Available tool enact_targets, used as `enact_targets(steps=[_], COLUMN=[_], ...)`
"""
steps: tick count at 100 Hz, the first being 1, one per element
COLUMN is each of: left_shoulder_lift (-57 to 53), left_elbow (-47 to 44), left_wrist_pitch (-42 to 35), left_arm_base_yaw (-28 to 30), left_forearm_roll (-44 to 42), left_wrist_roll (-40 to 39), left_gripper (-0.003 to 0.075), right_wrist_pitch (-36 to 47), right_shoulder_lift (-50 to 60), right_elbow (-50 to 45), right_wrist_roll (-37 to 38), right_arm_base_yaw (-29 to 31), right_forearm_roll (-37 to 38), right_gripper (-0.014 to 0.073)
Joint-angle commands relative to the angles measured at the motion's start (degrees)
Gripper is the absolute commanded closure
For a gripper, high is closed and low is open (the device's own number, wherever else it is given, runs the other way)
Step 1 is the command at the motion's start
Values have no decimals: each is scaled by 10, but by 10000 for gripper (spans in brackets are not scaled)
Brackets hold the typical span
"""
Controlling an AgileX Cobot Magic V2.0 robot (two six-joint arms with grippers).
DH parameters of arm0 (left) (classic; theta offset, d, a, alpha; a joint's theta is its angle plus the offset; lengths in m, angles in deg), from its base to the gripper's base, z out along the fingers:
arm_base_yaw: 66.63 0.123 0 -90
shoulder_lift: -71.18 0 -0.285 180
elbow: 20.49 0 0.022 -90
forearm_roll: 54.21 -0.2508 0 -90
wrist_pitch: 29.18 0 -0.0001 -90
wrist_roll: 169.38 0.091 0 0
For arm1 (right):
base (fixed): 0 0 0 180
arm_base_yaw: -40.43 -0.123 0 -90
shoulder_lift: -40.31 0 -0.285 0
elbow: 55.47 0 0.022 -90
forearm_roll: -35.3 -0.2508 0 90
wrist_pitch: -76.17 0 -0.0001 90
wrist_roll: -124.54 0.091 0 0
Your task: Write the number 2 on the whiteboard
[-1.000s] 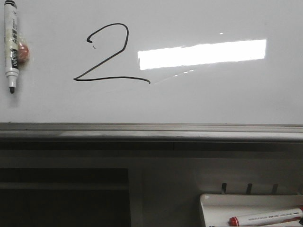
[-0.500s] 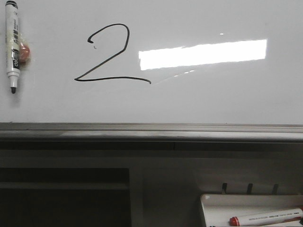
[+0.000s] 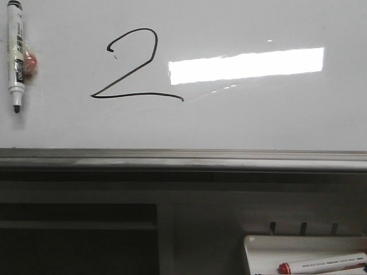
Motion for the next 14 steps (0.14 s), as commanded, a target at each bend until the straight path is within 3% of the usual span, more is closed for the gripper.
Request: enact_targets(steps=[1,14], left_shoulder_lift=[-16,-16], left_elbow=[-7,-7], left_wrist_pitch=[-40,-40], left_arm_base_yaw=[1,1], left_forearm_roll=[5,5], left_wrist_roll=[0,0], left_gripper=[741,741], right_wrist_pitch=[13,13], right_shoulder_lift=[12,12], right_elbow=[-14,-14], right_wrist_roll=[0,0], right_arm_base_yaw=[2,2], right_forearm_roll=[-1,-1], right_gripper=[655,655])
